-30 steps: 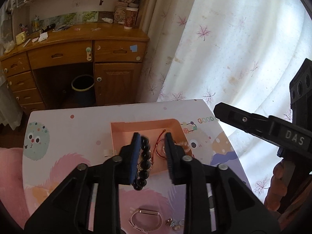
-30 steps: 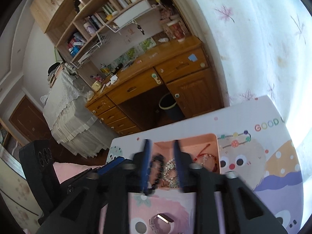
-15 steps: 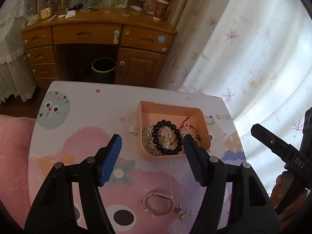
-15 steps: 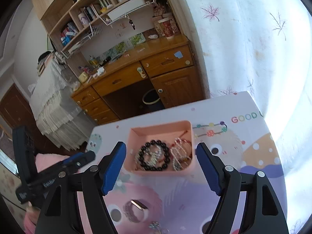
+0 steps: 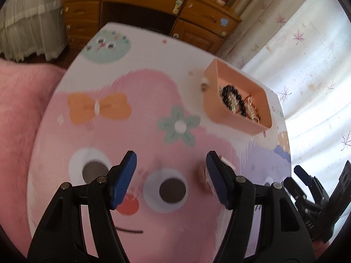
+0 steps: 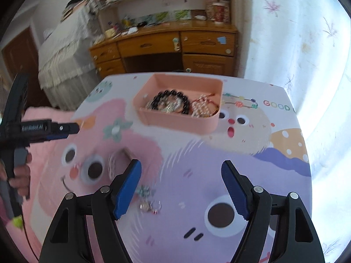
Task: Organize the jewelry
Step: 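Move the left tool onto the pink watch band while the right tool approaches the small ring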
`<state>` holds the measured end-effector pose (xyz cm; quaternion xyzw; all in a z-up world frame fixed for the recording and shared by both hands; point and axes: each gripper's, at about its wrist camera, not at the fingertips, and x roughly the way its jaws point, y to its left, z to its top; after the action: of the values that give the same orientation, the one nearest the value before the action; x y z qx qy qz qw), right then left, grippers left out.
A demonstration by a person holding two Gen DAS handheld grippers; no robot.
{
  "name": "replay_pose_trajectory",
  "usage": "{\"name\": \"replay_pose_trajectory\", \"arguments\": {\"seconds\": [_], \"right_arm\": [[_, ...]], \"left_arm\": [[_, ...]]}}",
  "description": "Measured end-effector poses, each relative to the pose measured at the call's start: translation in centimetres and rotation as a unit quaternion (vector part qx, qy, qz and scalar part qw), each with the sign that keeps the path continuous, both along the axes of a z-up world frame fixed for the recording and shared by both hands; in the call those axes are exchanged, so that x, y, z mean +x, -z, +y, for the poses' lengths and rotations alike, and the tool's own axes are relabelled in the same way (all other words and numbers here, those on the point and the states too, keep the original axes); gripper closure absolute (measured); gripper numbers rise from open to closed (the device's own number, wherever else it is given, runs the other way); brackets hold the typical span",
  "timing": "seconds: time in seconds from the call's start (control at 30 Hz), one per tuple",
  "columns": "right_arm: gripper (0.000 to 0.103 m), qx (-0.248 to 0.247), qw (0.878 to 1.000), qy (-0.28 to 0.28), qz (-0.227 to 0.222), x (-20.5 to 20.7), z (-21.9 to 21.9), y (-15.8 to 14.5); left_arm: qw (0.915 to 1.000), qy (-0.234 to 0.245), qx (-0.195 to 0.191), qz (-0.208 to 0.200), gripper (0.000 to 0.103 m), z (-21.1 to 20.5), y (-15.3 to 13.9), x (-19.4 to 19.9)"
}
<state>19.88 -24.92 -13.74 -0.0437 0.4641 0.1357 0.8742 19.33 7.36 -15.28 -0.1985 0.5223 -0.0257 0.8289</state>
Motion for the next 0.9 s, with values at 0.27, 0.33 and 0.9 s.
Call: {"name": "replay_pose_trajectory", "arguments": {"seconds": [0.27,0.33,0.9], "right_arm": [[0.026,-0.047,0.998,-0.047,-0.017,-4.8,2.6,2.4],[0.026,-0.061,0.996,-0.064,-0.026,-5.6,3.2,3.0],[0.067,-0.082,0.981,-0.177,-0.007,-7.1,6.2,7.4]], "left_arm": [[0.9946,-0.015,-0.087,0.055,0.04,-1.6,3.2,-2.8],[0.9933,-0.011,-0.098,0.061,0.04,-2.4,3.4,-2.7],[0.9912,0.037,-0.063,0.111,0.027,-11.1,4.5,2.1]]}}
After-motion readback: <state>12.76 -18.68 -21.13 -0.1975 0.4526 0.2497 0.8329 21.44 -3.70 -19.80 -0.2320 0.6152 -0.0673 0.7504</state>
